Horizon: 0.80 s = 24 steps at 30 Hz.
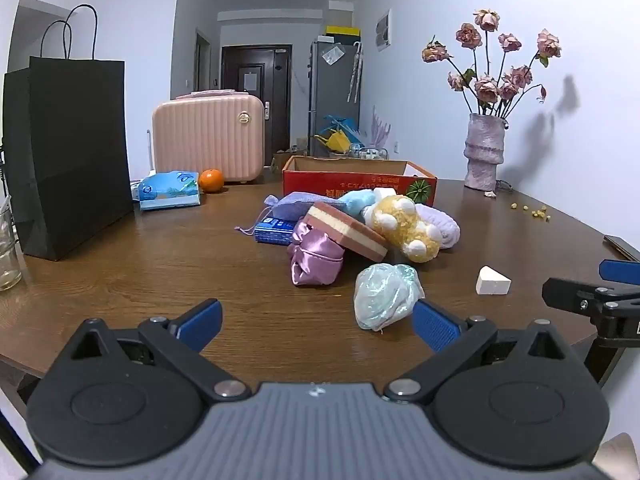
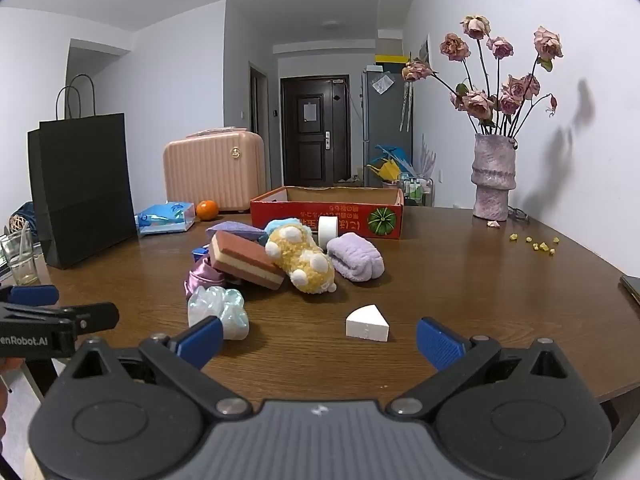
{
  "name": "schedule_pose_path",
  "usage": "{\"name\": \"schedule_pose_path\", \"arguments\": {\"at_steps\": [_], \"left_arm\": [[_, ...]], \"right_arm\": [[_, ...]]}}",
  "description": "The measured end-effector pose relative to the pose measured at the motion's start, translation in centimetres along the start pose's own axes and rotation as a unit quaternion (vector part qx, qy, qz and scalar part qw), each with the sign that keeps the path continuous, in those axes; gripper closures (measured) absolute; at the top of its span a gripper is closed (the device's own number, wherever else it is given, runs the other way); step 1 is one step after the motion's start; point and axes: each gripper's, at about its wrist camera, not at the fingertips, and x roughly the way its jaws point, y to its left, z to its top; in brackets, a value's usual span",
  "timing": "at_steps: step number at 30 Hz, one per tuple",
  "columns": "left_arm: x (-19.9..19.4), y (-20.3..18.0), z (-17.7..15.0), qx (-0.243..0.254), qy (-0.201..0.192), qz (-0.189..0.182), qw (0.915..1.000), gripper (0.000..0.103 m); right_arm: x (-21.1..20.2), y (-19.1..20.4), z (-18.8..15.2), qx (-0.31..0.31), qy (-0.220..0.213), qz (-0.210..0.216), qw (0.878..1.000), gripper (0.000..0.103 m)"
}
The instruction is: Organize soft objects
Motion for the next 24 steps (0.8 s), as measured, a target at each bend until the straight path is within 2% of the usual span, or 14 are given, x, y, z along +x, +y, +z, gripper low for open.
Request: {"name": "schedule_pose_path", "arguments": {"at_steps": [8,9,24], "left_arm": [[0.43,-0.53,0.2,0.006,0.011,-0.006,0.9999,0.0],[-0.46,-0.49,0.13,-0.002,-0.002,0.0,1.0,0.0],[-0.4,-0.37,-0.03,-0.003,-0.007,-0.003,1.0,0.0]], "right_arm": [[-0.18,0.01,-0.01,0.004,0.005,0.0,1.0,0.0],[-0.3,0.0,-0.03,0.005,0.005,0.0,1.0,0.0],[-0.28,-0.02,0.12,0.001,0.004,0.0,1.0,0.0]]}}
